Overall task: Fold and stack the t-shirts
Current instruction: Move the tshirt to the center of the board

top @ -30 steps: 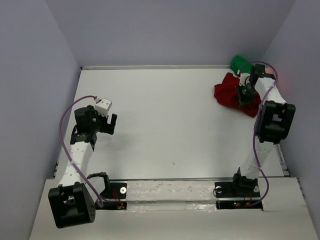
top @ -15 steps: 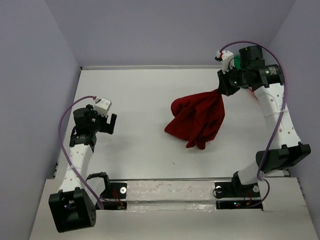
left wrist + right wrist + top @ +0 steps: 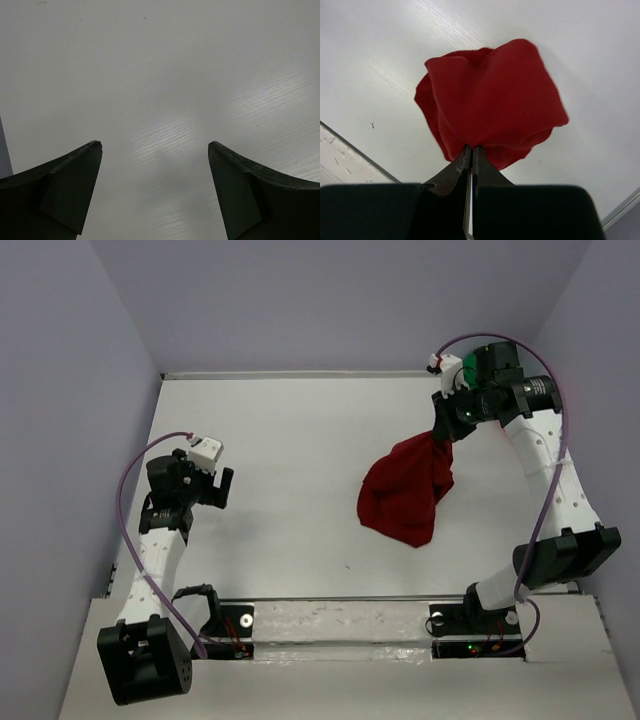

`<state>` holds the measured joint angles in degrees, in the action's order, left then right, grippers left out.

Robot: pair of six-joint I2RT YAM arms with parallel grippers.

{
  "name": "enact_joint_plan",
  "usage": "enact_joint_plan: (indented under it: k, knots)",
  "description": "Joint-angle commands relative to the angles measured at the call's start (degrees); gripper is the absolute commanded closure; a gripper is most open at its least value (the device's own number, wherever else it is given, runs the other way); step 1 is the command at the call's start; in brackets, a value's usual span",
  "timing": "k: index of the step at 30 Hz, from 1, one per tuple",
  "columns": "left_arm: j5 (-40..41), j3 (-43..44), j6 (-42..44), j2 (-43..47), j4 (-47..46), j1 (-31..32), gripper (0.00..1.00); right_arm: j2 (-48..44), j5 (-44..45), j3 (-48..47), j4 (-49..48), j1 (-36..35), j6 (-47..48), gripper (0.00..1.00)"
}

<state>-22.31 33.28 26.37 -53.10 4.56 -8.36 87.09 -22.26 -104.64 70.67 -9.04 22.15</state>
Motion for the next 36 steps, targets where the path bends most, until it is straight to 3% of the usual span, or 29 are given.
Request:
enact_joint_plan:
  k: [1,17,22,31,35,36]
  knots:
    - [-1.25,2.32,0.7,0.02,-0.34,-0.25,0.01,0.45,0.03,3.38,-5.28,0.25,-0.18,1.0]
    - [-2.39,2.67,0.96,-0.51,0.28,-0.17,0.01,6.25,-5.69,-1.79,-7.39,-3.25,-2.02,1.0]
    - [-2.04,2.58,1.05,-0.51,0.28,-0.17,0.01,16.68,-6.73,-11.7,-4.32,-5.9,-0.54,1.0]
    - [-1.6,2.93,1.05,-2.53,0.28,-0.17,0.01,32.08,-6.65,-24.72,2.18,-22.4,2.54,1.0]
    - [-1.69,3.11,1.14,-3.67,0.28,-0.17,0.01,36.48,-7.62,-24.21,4.03,-29.0,4.65,1.0]
    - [-1.86,3.11,1.14,-4.02,0.28,-0.17,0.01,37.7,-7.36,-23.86,4.64,-31.54,4.92,0.7]
